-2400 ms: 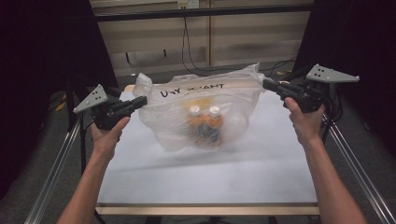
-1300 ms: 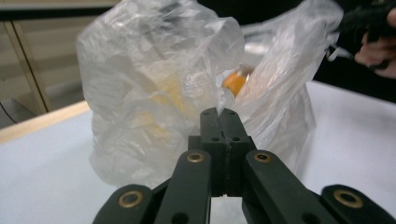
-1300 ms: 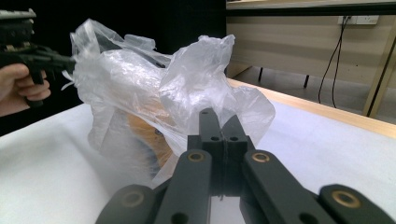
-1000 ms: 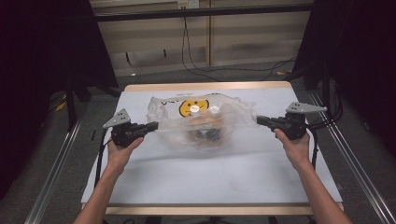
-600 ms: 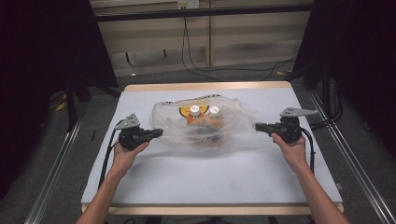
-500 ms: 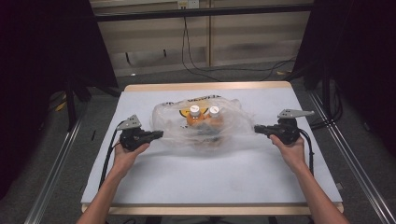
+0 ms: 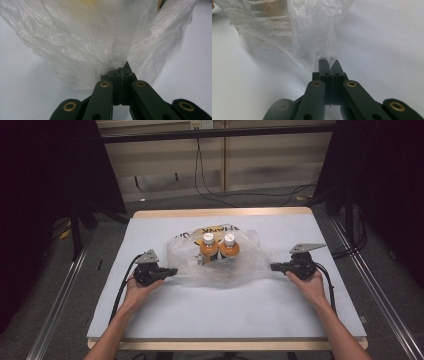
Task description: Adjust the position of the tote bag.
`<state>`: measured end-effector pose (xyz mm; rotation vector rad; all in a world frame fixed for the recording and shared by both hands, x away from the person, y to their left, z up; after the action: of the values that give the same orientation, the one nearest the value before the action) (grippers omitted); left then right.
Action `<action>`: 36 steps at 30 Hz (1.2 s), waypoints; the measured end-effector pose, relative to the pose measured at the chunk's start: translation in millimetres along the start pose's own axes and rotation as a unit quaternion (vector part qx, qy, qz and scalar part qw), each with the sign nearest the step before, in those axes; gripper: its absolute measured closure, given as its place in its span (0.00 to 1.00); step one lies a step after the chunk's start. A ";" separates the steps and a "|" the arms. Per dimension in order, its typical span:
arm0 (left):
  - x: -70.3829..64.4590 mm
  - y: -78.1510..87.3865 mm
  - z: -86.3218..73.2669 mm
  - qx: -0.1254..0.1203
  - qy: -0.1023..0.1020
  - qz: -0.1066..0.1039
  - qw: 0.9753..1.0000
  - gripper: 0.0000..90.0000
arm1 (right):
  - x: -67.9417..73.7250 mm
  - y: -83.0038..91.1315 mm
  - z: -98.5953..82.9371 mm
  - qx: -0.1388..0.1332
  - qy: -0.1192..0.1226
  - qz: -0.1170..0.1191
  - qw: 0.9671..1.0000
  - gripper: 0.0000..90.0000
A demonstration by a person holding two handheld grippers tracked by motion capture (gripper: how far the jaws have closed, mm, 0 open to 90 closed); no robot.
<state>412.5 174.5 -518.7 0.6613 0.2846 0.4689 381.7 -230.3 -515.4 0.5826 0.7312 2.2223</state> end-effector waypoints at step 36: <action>-29.1 89.6 39.1 -0.131 -0.003 0.020 0.991 0.49 | 44.8 83.1 48.3 -0.140 0.041 0.016 0.989 0.41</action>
<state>373.9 201.4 -428.2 0.4118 0.1993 0.5328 341.0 -229.8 -417.4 0.3686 0.4407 2.3367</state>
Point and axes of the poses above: each handheld gripper's, and its own axes: y roughly backward along the jaws, z roughly out of its top, x roughly to its left, the point moved 7 cm from there along -y, roughly forward along the jaws, and after that the axes turned 5 degrees about x, right-handed, at the moved point
